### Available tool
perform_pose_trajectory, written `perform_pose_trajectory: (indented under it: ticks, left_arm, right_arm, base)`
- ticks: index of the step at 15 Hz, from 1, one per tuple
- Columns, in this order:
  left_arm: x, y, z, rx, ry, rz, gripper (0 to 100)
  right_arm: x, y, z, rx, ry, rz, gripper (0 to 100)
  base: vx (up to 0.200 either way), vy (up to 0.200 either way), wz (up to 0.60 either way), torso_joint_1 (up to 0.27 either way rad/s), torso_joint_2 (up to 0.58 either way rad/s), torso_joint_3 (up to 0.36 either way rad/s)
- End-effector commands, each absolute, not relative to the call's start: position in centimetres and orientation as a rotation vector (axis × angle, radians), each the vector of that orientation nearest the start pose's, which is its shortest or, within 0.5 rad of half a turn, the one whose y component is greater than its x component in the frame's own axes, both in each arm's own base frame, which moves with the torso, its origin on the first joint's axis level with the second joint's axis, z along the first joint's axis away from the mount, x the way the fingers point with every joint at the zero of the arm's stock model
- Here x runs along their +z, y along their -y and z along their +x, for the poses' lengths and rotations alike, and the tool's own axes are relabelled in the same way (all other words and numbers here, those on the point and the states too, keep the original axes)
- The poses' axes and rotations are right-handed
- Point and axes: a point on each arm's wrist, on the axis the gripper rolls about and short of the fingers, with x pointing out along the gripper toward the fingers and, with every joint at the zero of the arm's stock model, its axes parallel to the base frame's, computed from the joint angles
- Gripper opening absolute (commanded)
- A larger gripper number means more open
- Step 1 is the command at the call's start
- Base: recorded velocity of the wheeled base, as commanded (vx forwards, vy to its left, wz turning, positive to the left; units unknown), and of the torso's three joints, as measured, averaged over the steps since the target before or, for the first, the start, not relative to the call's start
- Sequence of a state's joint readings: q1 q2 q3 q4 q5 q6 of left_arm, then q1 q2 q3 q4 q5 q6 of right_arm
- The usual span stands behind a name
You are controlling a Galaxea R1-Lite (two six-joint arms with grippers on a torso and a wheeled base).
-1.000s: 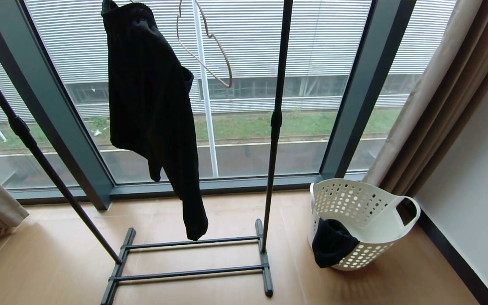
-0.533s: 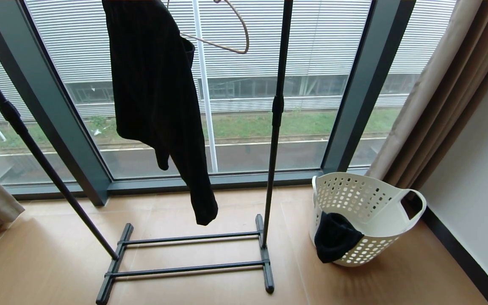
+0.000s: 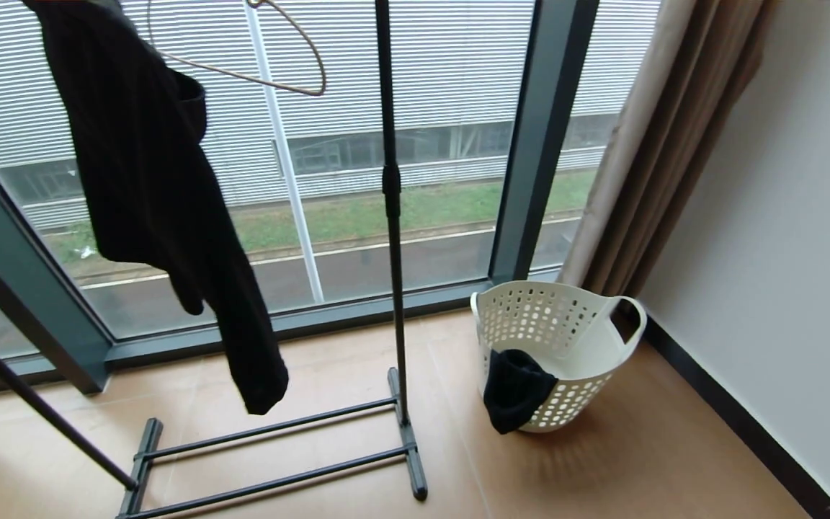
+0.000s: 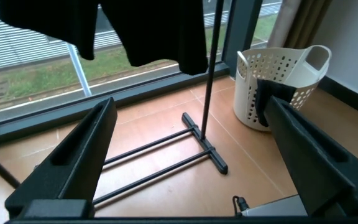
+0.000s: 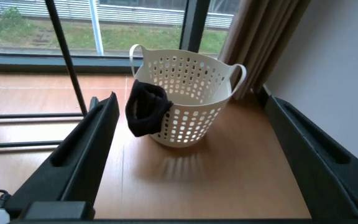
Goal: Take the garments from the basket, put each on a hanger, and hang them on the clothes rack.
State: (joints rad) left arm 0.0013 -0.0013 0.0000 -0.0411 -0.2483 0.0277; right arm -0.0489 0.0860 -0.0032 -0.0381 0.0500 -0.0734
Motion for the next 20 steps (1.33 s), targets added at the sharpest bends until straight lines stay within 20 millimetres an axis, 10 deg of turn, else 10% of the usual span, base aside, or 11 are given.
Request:
perform_pose_trajectory:
  ticks: [1, 13, 20]
  left_arm:
    - [7.97, 0.56, -2.36, -0.246, 0.045, 0.036, 100]
    - [7.99, 0.55, -2.36, -0.245, 0.046, 0.031, 100]
    - [8.08, 0.56, -2.36, -0.244, 0.05, -0.009, 100]
  right_arm:
    - [8.2, -0.19, -1.6, 0.003, -0.046, -0.071, 100]
    - [8.2, -0.19, -1.6, 0.003, -0.046, -0.071, 100]
    - [8.2, -0.19, -1.6, 0.003, -0.046, -0.071, 100]
  base:
    - [0.0, 0.0, -0.6, -0.002, 0.01, 0.007]
    - [0.183, -0.083, 0.0, 0.0, 0.0, 0.003]
    - [0.0, 0.0, 0.0, 0.0, 0.0, 0.0]
